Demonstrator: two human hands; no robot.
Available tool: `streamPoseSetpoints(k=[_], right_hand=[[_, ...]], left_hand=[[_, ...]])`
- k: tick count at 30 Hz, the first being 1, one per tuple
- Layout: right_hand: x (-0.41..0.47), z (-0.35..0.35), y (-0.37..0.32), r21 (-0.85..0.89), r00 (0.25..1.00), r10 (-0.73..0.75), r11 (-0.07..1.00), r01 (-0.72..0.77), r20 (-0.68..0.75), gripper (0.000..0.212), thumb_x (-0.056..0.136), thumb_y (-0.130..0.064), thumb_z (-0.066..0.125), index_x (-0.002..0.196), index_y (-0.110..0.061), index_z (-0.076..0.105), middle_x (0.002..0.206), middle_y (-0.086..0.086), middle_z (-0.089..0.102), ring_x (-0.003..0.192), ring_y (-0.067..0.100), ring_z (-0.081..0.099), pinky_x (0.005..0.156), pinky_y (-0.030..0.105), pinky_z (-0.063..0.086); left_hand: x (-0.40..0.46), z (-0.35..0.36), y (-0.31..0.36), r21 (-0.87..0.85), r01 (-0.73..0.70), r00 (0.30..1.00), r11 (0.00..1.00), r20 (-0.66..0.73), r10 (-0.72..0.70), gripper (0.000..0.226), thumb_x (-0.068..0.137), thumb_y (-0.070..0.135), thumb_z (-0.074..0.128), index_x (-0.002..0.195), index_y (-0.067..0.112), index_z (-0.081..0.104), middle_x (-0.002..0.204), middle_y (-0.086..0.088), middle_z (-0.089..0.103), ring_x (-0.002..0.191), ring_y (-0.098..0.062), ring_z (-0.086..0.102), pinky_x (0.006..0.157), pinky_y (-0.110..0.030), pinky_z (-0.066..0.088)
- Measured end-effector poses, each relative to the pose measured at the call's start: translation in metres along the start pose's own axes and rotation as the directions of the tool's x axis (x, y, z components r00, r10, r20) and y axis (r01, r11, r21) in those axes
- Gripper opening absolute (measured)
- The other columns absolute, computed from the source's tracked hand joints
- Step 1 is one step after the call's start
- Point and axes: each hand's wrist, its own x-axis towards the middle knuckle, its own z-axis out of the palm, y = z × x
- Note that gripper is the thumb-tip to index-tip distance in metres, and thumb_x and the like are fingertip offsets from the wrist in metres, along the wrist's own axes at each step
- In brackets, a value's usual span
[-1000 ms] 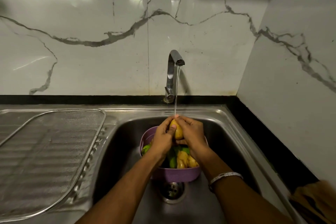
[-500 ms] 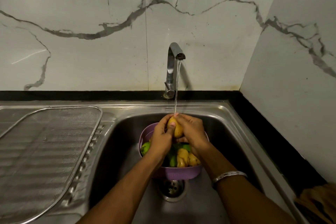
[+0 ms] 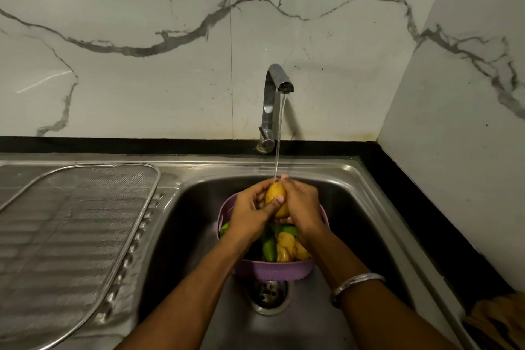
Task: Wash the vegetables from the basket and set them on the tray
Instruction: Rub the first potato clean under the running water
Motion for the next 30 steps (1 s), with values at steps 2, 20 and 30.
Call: streamPoseSetpoints(k=[2,20,30], right_hand=[[0.001,-0.003,-0.006,-0.007,0.994,0.069,0.998,-0.069,0.089,0.026,0.105,-0.031,0.054,0.114,-0.015,0.073,0.108,0.015,0.074,0.1,0.032,0.072,0.069,0.045,0.064],[0.0,-0.015,-0.013,0.101,0.947,0.125,0.982,-0.161,0.297,0.028,0.104,-0.019,0.056,0.13,-0.014,0.065,0.12,0.019,0.07,0.098,0.036,0.074,0.063,0.037,0.064],[-0.005,-0.009,-0.013,-0.031,0.978,0.078,0.997,-0.074,0.193,0.031,0.106,-0.024,0.053,0.13,-0.011,0.067,0.119,0.019,0.068,0.096,0.035,0.072,0.053,0.028,0.06]], left_hand=[[0.001,-0.001,-0.001,-0.009,0.009,1.0,1.0,-0.013,-0.009,0.044,0.093,0.004,0.066,0.136,0.009,0.059,0.124,-0.008,0.071,0.116,-0.02,0.067,0.098,-0.042,0.056],[0.003,-0.003,0.0,-0.212,0.138,0.987,0.967,-0.046,-0.151,0.033,0.1,0.012,0.059,0.133,0.014,0.061,0.121,-0.009,0.071,0.11,-0.025,0.07,0.09,-0.044,0.059],[0.002,0.002,-0.001,-0.311,0.203,0.972,0.928,-0.049,-0.229,0.031,0.103,0.006,0.051,0.133,0.007,0.058,0.124,-0.017,0.066,0.105,-0.028,0.069,0.07,-0.036,0.063]])
